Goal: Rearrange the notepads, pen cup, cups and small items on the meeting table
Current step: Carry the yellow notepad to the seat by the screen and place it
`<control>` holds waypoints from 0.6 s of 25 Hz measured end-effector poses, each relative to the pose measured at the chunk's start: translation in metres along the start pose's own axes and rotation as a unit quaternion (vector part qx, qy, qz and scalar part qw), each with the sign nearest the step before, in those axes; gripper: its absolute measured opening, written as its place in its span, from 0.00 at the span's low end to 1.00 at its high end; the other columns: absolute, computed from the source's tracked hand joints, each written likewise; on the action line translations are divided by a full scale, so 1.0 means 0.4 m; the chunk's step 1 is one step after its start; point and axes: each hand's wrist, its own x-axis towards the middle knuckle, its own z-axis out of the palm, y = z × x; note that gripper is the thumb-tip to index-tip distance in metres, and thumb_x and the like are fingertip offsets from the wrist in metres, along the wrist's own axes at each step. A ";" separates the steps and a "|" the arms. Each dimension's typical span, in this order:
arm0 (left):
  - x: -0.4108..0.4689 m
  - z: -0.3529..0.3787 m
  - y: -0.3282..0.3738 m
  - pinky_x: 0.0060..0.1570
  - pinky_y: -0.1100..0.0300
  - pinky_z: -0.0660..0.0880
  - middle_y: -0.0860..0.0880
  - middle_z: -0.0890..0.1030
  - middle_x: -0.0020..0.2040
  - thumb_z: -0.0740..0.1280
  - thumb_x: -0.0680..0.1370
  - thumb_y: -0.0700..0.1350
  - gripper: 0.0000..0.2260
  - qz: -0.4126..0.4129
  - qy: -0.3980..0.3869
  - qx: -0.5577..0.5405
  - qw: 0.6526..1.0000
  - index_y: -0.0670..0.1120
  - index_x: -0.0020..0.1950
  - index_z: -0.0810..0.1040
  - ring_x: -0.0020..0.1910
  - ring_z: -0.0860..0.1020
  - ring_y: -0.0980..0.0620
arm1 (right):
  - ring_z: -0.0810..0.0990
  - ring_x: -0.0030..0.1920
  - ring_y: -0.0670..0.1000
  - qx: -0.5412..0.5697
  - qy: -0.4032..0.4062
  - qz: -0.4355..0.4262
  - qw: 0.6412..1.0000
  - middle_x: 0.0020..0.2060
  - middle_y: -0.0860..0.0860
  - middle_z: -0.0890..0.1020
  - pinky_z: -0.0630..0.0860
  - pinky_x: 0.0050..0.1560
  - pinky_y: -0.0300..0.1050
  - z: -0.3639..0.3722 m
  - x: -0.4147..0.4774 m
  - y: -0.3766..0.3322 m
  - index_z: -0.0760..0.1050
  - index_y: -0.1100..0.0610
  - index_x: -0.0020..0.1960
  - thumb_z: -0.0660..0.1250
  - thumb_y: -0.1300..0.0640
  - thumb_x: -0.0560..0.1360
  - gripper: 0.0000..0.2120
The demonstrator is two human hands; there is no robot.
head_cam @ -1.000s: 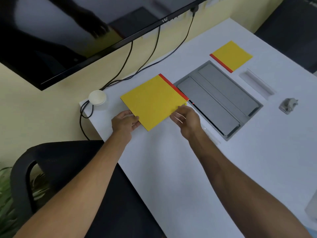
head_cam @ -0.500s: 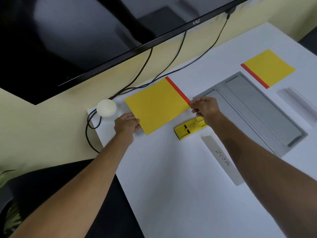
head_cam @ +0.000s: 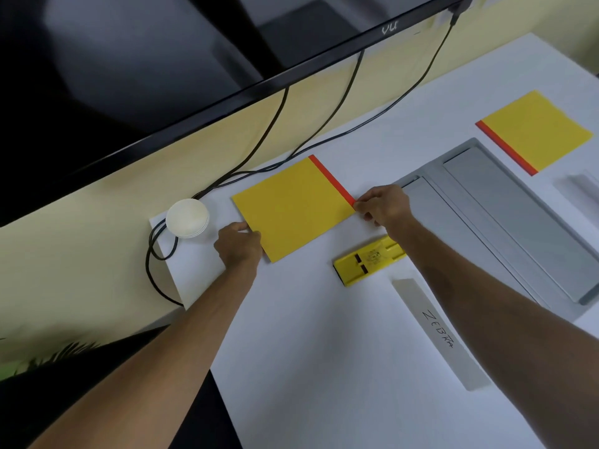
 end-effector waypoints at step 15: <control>-0.139 0.033 -0.060 0.58 0.46 0.68 0.42 0.73 0.64 0.68 0.74 0.39 0.16 0.309 -0.019 0.260 0.915 0.42 0.61 0.77 0.61 0.73 0.40 | 0.70 0.63 0.52 -0.411 -0.241 -0.178 0.861 0.59 0.49 0.71 0.72 0.63 0.53 -0.142 -0.110 0.045 0.68 0.45 0.73 0.75 0.58 0.69 0.35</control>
